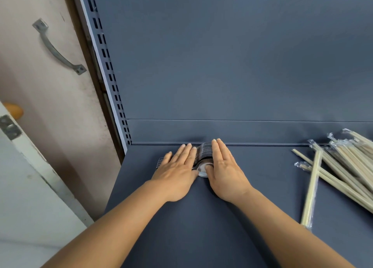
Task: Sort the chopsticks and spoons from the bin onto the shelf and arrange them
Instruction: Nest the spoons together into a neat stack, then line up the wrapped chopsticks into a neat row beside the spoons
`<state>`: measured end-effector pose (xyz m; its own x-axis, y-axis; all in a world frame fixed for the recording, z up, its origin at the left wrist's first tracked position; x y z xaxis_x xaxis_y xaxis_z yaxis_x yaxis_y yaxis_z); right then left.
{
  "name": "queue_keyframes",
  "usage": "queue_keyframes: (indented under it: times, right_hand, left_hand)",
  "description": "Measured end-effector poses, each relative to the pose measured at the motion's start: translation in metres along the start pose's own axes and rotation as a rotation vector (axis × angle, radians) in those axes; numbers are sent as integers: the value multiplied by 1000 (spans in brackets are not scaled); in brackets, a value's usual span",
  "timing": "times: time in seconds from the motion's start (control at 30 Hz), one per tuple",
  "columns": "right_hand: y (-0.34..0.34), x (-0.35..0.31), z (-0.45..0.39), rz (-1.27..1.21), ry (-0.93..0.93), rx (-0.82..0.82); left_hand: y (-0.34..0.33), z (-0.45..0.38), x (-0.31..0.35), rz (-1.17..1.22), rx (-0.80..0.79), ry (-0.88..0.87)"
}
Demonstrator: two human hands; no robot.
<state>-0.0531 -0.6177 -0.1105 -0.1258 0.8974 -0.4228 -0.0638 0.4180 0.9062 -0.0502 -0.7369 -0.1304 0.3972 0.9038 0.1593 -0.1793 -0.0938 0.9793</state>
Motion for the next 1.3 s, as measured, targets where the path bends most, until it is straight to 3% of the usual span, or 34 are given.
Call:
queue_keyframes:
  times: [0.53,0.73,1.0,1.3]
  right_hand:
    - [9,-5,5,-42,-30,19]
    - [23,-5,26,-64,-39,96]
    - [55,18,67,82,-51,213]
    - [95,91,91,145,-43,183]
  left_hand:
    - [11,4,8,24,29,13]
    - [32,21,24,-19,151,-42]
    - [54,34,80,-11,334,-181]
    - [48,6,169,76,309,-224]
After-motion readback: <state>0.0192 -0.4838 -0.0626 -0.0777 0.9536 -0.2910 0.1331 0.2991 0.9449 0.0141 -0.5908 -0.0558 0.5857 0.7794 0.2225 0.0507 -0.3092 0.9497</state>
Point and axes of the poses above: each hand's wrist, its own z-axis away from the middle knuckle, its own y-axis out of the back of the hand, x = y × z, the point moved 7 cm from there along -z, towards the middle knuckle, and after that the axes turned 7 degrees about -y, right-handed, at the moved point
